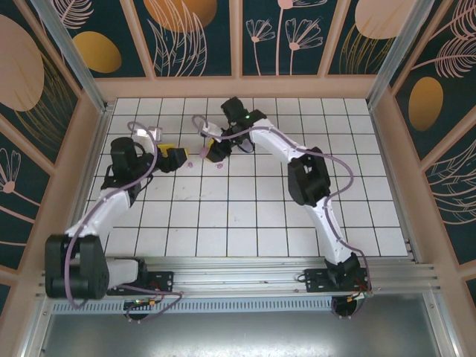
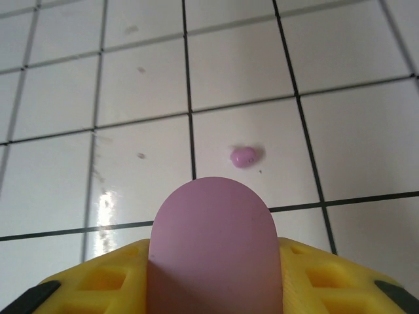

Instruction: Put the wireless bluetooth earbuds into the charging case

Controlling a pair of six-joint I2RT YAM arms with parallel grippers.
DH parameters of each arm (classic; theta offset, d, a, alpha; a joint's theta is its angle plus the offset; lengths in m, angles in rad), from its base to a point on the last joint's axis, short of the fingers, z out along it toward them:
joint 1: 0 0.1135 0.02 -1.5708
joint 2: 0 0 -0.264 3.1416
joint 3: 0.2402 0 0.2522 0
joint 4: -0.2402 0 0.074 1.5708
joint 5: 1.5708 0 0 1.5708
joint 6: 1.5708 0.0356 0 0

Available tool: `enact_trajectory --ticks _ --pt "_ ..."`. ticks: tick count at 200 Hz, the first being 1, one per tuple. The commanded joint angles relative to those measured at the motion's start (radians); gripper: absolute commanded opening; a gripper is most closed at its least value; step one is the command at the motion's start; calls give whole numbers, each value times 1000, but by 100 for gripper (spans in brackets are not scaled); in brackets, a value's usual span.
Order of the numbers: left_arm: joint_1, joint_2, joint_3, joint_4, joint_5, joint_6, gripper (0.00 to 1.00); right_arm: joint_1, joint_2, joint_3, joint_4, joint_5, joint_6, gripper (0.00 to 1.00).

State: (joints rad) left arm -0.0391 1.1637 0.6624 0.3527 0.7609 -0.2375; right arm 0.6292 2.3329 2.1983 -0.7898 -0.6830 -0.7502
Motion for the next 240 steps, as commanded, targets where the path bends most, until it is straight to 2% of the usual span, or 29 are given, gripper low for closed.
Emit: enact_trajectory --ticks 1,45,75,124,165,183,210,240 --pt "4 -71 -16 157 131 119 76 0 -130 -4 -135 -56 -42 24" --pt "-27 -114 18 142 271 172 75 14 -318 -81 -236 -87 -52 24" --pt "-123 -129 37 83 262 263 75 36 -469 -194 -231 -99 -54 24" --pt "-226 -86 77 102 267 230 65 73 -651 -393 -150 -62 -49 24" --pt "-271 -59 88 84 249 223 59 83 -736 -488 -81 -58 -31 24" --pt "-280 -47 88 98 243 177 58 93 -763 -534 -32 5 -19 23" --pt "-280 -35 78 208 229 5 59 114 -798 -625 67 134 -17 23" --pt "-282 -24 88 207 187 -147 59 122 -809 -676 148 177 2 24"
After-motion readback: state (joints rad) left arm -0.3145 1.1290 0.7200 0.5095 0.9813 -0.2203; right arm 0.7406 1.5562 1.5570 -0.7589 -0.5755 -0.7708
